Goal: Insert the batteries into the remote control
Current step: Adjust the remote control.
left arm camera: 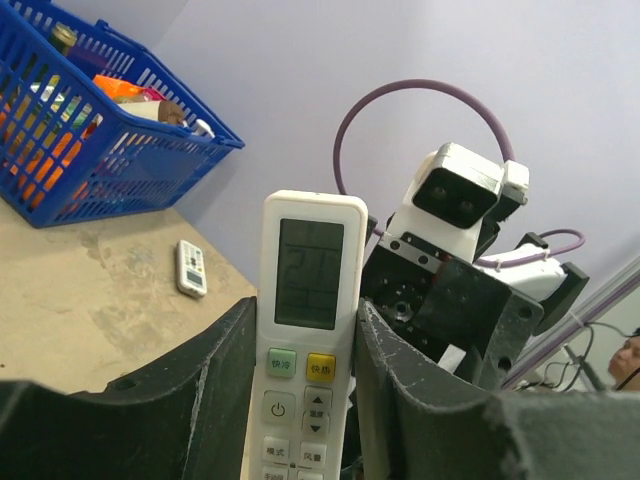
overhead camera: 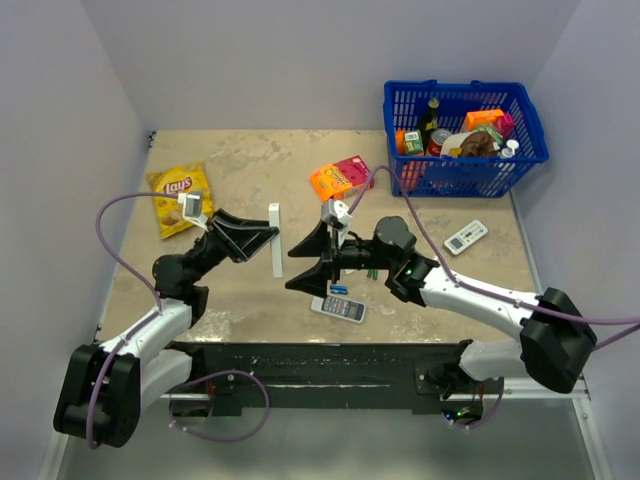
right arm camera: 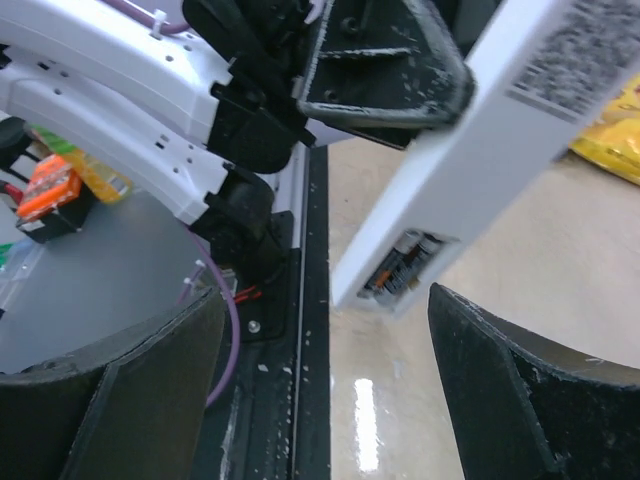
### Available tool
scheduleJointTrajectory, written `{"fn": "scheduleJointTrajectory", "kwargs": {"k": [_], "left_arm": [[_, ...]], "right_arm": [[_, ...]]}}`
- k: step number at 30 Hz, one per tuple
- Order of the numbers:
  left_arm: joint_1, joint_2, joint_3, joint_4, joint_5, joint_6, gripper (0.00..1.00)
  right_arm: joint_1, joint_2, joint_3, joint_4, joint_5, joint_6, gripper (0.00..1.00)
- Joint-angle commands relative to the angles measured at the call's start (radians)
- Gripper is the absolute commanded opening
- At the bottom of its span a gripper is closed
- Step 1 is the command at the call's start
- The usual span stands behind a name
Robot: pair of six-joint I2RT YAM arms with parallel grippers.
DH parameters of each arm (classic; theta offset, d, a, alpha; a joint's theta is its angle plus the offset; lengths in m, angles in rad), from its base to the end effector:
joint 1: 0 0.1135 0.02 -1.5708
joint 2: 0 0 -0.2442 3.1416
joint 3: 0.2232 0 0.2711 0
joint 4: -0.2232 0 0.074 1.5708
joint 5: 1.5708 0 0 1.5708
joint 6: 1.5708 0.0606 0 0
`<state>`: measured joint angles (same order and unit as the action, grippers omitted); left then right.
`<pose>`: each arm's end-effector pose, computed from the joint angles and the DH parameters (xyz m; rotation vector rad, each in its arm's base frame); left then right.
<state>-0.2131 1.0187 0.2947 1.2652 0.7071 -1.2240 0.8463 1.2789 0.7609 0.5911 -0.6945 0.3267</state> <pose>0.2191 -0.0877 0.2531 0.0967 1.3289 -1.6086 0.1893 0.2723 0.2774 -1.0043 1.3742 1.4226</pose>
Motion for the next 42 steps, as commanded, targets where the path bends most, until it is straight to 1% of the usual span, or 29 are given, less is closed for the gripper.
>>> {"fn": "scheduleJointTrajectory", "kwargs": {"k": [1, 6, 10, 11, 13, 16, 22, 26, 29, 35, 38, 42], "left_arm": [[-0.014, 0.011, 0.027, 0.479, -0.027, -0.087, 0.00], [-0.022, 0.024, 0.029, 0.543, -0.031, -0.120, 0.00], [-0.022, 0.024, 0.027, 0.592, -0.031, -0.143, 0.00], [-0.022, 0.023, 0.026, 0.596, -0.031, -0.144, 0.00], [-0.022, 0.014, 0.026, 0.586, -0.029, -0.140, 0.00], [-0.022, 0.004, 0.018, 0.562, -0.034, -0.120, 0.00], [-0.022, -0.005, -0.002, 0.505, -0.055, -0.060, 0.00], [-0.022, 0.009, 0.000, 0.530, -0.069, -0.063, 0.00], [-0.022, 0.017, 0.003, 0.543, -0.074, -0.071, 0.00], [-0.022, 0.011, -0.003, 0.548, -0.078, -0.066, 0.00], [-0.022, 0.004, -0.008, 0.545, -0.077, -0.060, 0.00], [-0.022, -0.005, -0.019, 0.539, -0.078, -0.042, 0.00]], "right_arm": [[0.043, 0.056, 0.072, 0.154, -0.010, 0.057, 0.86], [0.045, 0.126, 0.083, 0.231, 0.027, 0.123, 0.84], [0.048, 0.152, 0.094, 0.231, 0.078, 0.172, 0.81], [0.046, 0.148, 0.089, 0.222, 0.090, 0.173, 0.81], [0.046, 0.129, 0.071, 0.193, 0.163, 0.192, 0.80], [0.046, 0.088, 0.028, 0.188, 0.217, 0.215, 0.80], [0.046, -0.036, -0.041, 0.124, 0.331, 0.224, 0.80], [0.046, -0.006, -0.034, 0.147, 0.285, 0.259, 0.81], [0.059, 0.060, -0.022, 0.261, 0.241, 0.317, 0.83], [0.092, 0.160, 0.017, 0.326, 0.237, 0.353, 0.83], [0.100, 0.194, 0.041, 0.328, 0.243, 0.350, 0.82], [0.115, 0.220, 0.064, 0.338, 0.242, 0.347, 0.78]]}}
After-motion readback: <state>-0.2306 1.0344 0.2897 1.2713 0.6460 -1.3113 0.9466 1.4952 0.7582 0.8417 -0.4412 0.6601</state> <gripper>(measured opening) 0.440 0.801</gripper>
